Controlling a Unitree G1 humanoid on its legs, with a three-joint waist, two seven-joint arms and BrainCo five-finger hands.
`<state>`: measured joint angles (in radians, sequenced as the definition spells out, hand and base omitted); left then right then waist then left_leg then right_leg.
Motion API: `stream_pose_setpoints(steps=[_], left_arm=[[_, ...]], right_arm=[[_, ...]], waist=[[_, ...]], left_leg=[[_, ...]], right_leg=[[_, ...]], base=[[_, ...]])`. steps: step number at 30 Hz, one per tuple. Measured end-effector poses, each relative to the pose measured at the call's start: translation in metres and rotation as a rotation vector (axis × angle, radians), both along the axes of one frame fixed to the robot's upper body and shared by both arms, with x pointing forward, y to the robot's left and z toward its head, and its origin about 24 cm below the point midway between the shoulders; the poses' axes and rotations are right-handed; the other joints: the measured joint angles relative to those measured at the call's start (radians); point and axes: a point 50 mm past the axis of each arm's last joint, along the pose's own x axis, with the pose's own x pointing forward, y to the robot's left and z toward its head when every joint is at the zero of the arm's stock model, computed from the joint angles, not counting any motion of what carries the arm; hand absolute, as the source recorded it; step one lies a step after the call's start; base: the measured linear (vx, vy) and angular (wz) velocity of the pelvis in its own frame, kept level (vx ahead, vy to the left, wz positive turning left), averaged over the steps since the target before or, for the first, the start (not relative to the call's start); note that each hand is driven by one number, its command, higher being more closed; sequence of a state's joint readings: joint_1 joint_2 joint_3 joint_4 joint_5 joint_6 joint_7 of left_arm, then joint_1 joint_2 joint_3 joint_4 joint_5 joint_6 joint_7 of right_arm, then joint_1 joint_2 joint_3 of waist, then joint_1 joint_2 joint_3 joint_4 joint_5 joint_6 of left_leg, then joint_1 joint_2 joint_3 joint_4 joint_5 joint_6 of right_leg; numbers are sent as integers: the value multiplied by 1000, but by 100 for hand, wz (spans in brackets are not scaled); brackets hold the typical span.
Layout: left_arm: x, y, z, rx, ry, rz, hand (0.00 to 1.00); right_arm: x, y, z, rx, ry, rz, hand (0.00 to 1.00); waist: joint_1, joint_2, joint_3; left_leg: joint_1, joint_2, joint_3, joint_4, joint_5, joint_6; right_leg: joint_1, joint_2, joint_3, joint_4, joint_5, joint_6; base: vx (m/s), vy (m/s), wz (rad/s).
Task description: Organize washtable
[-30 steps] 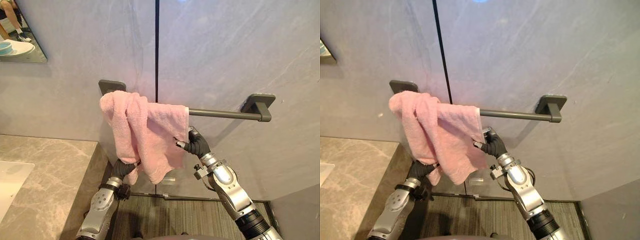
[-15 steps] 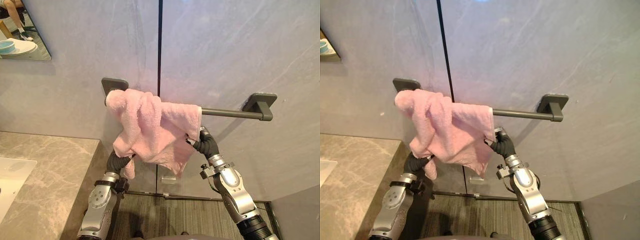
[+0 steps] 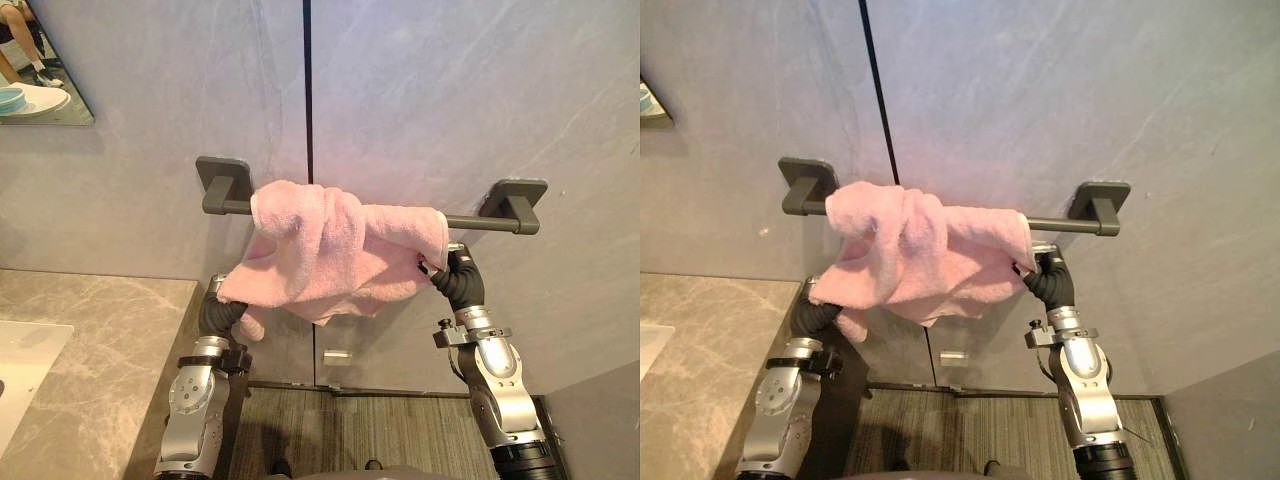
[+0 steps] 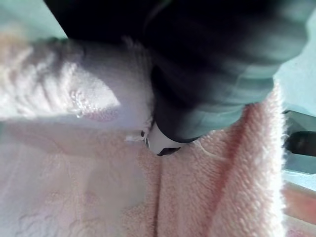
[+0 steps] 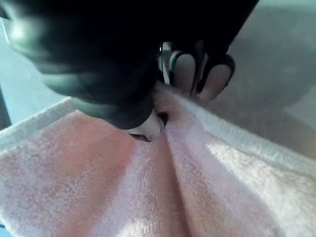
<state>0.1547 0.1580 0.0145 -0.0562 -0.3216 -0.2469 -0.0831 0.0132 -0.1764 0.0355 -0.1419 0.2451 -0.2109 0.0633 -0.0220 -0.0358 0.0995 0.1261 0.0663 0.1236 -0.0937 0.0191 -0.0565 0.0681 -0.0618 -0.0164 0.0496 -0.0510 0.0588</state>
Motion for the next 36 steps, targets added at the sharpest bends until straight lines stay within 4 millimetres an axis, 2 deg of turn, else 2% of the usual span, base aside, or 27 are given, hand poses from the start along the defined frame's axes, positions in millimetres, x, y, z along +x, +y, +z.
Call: stream_pose_setpoints(steps=[11, 17, 36], left_arm=[[3, -9, -5, -54, 9, 1, 100], [5, -11, -14, -105, 41, 15, 100], [11, -14, -40, -261, 132, 63, 100]], right_arm=[[-3, -15, 0, 14, -5, -73, 100], [-3, -15, -1, 15, 0, -75, 100], [-1, -13, -17, 23, 66, -87, 100]], waist=[[-6, 16, 9], [-16, 21, 11], [-20, 22, 11]], left_leg=[[0, -1, 0, 0, 0, 0], [0, -1, -5, 0, 0, 0], [-8, -9, -30, -7, 5, 2]], right_leg=[[1, -1, 0, -2, 1, 0], [4, -1, -5, -4, 1, 0], [8, -10, -27, -4, -1, 3]], base=[[0, 0, 0], [0, 0, 2], [-6, -2, 3]])
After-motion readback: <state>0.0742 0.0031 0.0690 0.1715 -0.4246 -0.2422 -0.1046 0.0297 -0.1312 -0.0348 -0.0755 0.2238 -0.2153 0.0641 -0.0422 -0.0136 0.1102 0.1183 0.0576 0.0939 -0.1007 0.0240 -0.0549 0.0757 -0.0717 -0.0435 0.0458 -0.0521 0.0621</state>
